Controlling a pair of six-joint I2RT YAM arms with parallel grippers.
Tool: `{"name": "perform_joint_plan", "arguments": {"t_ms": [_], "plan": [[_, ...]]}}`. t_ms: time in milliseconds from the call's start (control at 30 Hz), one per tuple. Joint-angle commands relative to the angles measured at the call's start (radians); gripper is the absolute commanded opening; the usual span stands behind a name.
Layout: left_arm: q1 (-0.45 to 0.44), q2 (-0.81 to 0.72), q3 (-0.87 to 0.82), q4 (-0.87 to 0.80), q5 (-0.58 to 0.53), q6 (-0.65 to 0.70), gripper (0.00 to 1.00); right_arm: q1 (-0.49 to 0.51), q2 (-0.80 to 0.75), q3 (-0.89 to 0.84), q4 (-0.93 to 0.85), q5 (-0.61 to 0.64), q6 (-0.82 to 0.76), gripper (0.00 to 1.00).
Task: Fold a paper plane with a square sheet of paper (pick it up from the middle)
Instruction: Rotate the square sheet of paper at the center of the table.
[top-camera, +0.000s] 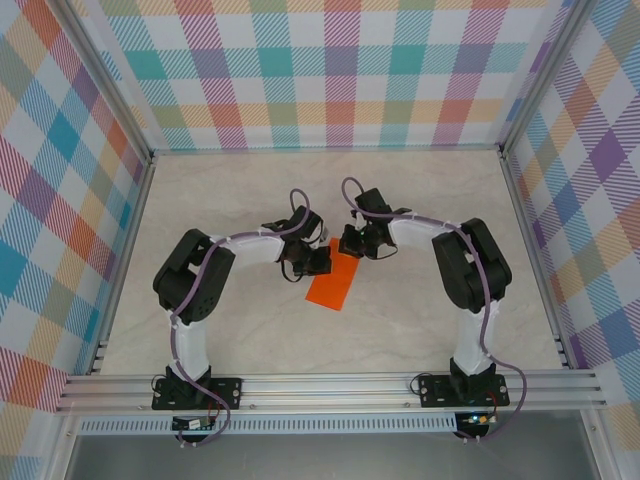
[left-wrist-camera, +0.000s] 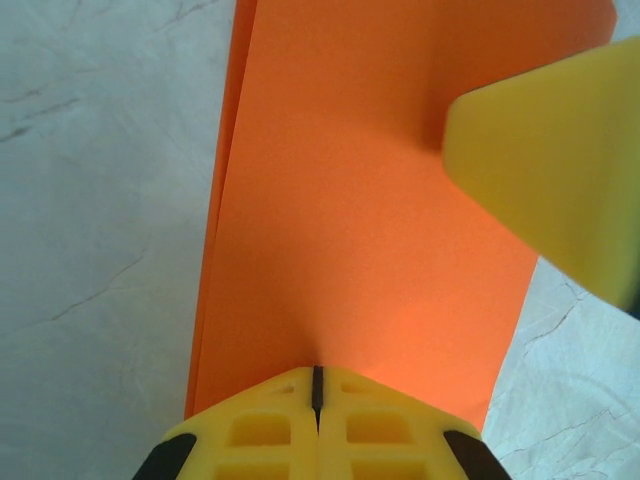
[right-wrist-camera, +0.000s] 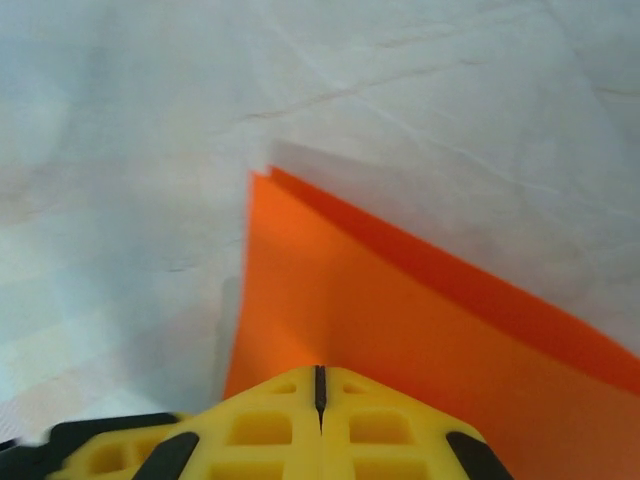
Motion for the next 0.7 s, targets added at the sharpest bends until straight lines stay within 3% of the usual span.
{"name": "perform_joint_plan", "arguments": {"t_ms": [0,333,667], "plan": [[0.006,-0.063,-0.040,-0.022,0.002,-0.016,0.00,-0.010,0.015,0.012,-0.078,0.075,0.030,0.00],[-0.039,-0.252,-0.217,0.157,0.009,-0.226,0.11,-0.021,-0.081,-0.126,-0.166,0.223,0.166,0.00],[-0.207,-0.301,-0.283,0.281,-0.120,-0.404,0.07,-0.035,-0.348,-0.333,0.133,-0.002,0.071,0.00]]}}
